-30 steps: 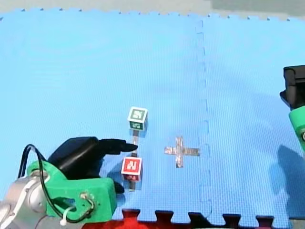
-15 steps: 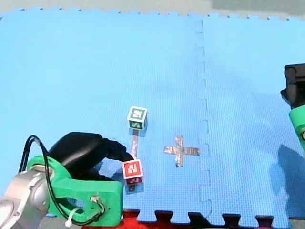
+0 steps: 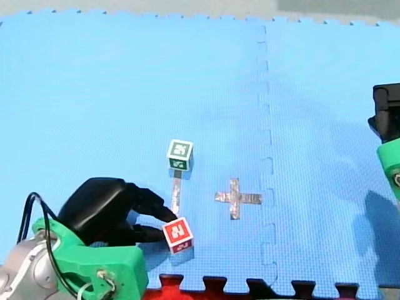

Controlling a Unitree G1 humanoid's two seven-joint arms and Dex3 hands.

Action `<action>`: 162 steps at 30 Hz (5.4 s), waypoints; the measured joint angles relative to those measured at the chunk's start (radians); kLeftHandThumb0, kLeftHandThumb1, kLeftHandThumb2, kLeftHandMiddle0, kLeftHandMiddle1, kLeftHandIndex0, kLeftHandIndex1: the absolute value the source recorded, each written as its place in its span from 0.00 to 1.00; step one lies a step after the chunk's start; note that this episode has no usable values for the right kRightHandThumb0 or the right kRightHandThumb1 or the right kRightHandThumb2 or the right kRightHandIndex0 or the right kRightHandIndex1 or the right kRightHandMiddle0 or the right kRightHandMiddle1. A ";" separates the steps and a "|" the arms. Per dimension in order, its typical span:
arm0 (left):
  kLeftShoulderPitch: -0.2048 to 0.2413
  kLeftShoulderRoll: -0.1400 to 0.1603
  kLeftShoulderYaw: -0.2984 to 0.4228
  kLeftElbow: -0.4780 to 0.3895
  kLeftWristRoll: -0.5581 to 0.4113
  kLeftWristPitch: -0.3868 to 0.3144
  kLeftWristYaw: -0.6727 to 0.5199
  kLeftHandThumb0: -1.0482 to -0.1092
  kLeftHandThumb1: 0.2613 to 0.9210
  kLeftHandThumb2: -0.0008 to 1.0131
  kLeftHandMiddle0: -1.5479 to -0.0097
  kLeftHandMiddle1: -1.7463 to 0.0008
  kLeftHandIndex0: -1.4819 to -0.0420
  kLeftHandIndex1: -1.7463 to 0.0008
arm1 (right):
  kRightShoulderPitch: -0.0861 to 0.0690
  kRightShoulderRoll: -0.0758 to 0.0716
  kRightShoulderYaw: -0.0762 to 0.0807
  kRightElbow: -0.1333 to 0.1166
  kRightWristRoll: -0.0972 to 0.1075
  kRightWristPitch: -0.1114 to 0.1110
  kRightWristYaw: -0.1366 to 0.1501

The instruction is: Stack cube left

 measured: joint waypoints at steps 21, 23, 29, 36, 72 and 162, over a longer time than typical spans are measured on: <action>-0.007 0.003 -0.003 -0.015 -0.024 0.066 -0.099 0.05 0.84 0.01 0.46 0.00 0.84 0.99 | 0.000 -0.005 0.016 0.009 -0.021 0.006 -0.044; -0.002 0.003 -0.003 -0.028 -0.025 0.077 -0.107 0.04 0.84 0.01 0.46 0.00 0.84 1.00 | 0.000 -0.006 0.017 0.010 -0.021 0.006 -0.045; 0.005 0.008 -0.004 -0.069 -0.023 0.140 -0.148 0.00 0.86 0.01 0.47 0.00 0.88 1.00 | -0.001 -0.008 0.018 0.010 -0.021 0.005 -0.046; 0.025 0.009 -0.006 -0.140 -0.001 0.230 -0.165 0.00 0.90 0.02 0.47 0.00 0.89 1.00 | -0.001 -0.010 0.018 0.010 -0.021 0.003 -0.046; 0.076 -0.043 -0.034 -0.190 -0.038 0.186 -0.168 0.39 0.73 0.01 0.40 0.00 0.28 0.87 | -0.006 -0.016 0.026 0.013 -0.039 0.003 -0.071; -0.354 -0.215 -0.126 0.136 0.084 0.163 -0.006 0.60 0.79 0.00 0.40 0.00 0.13 1.00 | -0.005 0.036 0.027 0.016 -0.037 0.012 -0.102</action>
